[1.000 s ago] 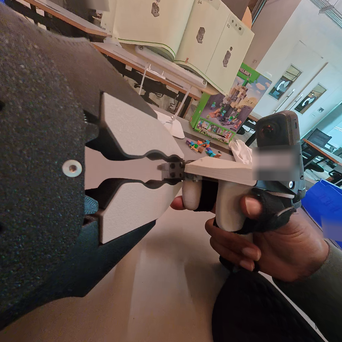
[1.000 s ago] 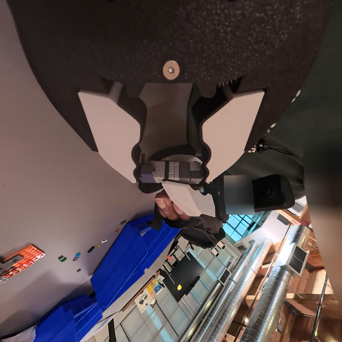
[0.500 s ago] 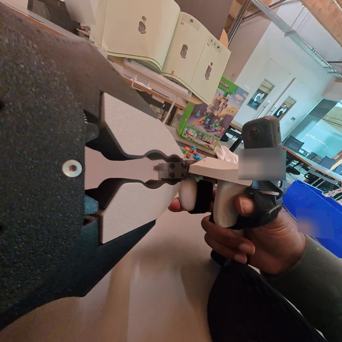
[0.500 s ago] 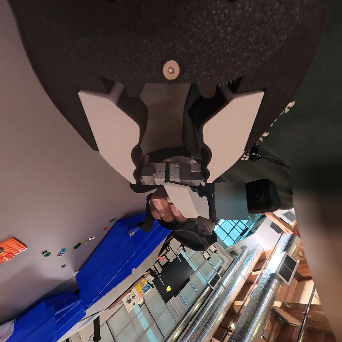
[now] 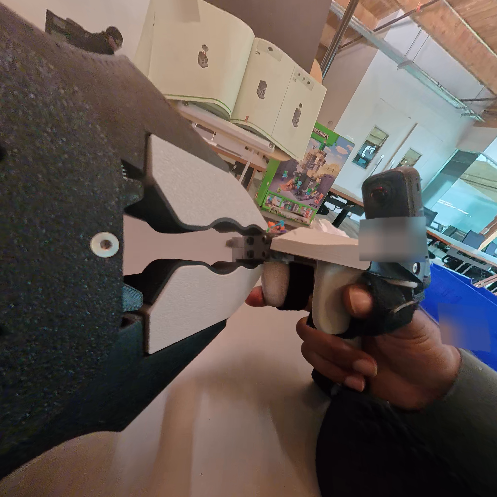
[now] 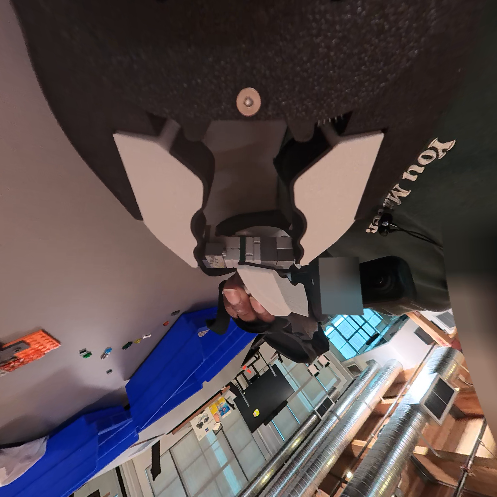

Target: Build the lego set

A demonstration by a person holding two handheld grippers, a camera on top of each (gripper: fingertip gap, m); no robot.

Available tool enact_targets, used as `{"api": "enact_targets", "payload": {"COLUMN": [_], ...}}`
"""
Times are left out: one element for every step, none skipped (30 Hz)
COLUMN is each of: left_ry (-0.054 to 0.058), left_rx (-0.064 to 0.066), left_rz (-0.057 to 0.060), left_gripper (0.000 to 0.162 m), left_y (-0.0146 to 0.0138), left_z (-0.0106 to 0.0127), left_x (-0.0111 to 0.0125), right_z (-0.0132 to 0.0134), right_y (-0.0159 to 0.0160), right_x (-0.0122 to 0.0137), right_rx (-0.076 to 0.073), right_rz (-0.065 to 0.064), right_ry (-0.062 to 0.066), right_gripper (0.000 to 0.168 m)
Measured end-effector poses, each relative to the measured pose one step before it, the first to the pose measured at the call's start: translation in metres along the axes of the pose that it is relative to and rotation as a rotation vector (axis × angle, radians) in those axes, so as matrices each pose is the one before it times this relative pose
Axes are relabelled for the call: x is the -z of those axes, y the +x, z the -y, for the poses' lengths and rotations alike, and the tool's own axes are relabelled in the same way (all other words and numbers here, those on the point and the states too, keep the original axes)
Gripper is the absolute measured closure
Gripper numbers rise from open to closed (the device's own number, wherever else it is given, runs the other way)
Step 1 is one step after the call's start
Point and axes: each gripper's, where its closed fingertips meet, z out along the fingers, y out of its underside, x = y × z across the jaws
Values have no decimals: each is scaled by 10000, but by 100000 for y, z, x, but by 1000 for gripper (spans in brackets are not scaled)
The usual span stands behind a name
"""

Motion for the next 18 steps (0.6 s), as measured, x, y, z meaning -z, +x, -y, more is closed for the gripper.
{"api": "enact_targets", "payload": {"left_ry": [69,119,96,59,44,9,2,28,29,10,-7,-5,-21,-3,17,41,-14,-5], "left_rx": [-61,-127,-182,-182,-94,26,17,32,26,-44,-35,-16,-68,-94,-67,-31,-30,-49], "left_rz": [92,83,121,114,62,5,-3,-13,-3,33,3,-25,-11,15,-1,20,64,39], "left_gripper": [145,145,145,145,145,145,145,145,145,145,145,145,145,145,145,145,145,145], "left_y": [-209,-176,-131,-80,-27,11,-19,-8,-22,-48,8,61,79,51,53,4,-90,-118], "left_z": [110,178,202,156,81,6,-53,-8,56,50,33,25,-24,12,69,127,77,28], "left_x": [-33,7,21,29,32,13,14,29,23,14,-14,-28,-52,-30,-17,23,35,42], "right_z": [236,234,177,122,48,-22,-20,23,12,-33,-90,-90,-44,-46,-58,-53,20,120], "right_y": [-56,-128,-173,-153,-138,-190,-227,-152,-66,20,93,37,10,16,50,21,-59,-82], "right_x": [41,31,49,42,26,-15,-32,-14,-7,-2,-27,-78,-125,-155,-147,-113,-81,-42], "right_rx": [168,212,246,255,168,46,-31,-60,-44,-50,-73,-97,-87,-19,47,82,85,63], "right_rz": [-88,-58,-13,-15,-7,62,101,62,17,-44,-67,-31,-22,-51,-81,-38,31,42], "right_ry": [46,21,-3,-9,-39,-88,-73,-24,-3,-7,-34,-21,-12,-31,-53,-60,13,109], "right_gripper": [104,104,104,105,105,104,98,93,92,91,90,89,88,88,89,94,101,102]}}
